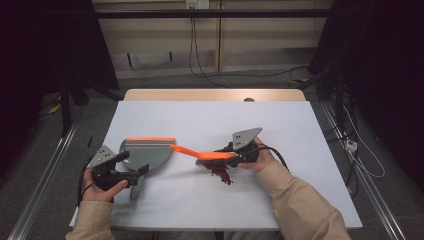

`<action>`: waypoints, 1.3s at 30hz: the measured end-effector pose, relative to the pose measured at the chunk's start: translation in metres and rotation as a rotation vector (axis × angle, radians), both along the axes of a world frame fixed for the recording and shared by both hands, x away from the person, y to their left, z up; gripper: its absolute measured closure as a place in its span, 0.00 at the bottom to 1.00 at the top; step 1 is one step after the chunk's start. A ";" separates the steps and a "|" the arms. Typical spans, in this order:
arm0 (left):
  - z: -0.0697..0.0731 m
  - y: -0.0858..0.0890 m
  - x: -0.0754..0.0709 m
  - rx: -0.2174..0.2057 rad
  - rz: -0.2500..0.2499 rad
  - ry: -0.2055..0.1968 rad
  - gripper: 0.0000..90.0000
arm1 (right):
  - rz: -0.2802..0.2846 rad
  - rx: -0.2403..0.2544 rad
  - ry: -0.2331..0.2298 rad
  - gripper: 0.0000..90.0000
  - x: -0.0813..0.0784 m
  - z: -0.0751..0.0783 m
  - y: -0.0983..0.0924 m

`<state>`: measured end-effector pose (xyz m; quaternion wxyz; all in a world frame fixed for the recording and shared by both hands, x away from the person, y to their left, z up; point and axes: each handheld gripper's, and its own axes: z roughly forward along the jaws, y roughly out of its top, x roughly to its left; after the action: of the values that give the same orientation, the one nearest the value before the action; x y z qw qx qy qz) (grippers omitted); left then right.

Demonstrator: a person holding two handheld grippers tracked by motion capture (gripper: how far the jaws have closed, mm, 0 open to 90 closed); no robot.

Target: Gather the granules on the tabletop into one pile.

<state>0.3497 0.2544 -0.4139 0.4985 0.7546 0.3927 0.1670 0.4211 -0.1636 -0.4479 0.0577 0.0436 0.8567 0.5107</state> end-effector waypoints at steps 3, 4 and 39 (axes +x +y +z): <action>0.000 0.000 -0.001 -0.002 0.000 0.000 0.07 | 0.002 0.009 0.011 0.78 -0.003 0.000 -0.002; 0.000 0.000 0.000 -0.001 -0.001 0.001 0.07 | -0.002 0.008 0.010 0.78 -0.004 0.000 -0.002; -0.001 -0.007 -0.001 0.011 -0.018 0.005 0.07 | -0.324 0.082 0.082 0.79 -0.016 0.004 -0.015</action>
<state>0.3483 0.2470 -0.4154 0.4949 0.7611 0.3864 0.1628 0.4054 -0.1785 -0.4438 0.1023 0.2041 0.8186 0.5271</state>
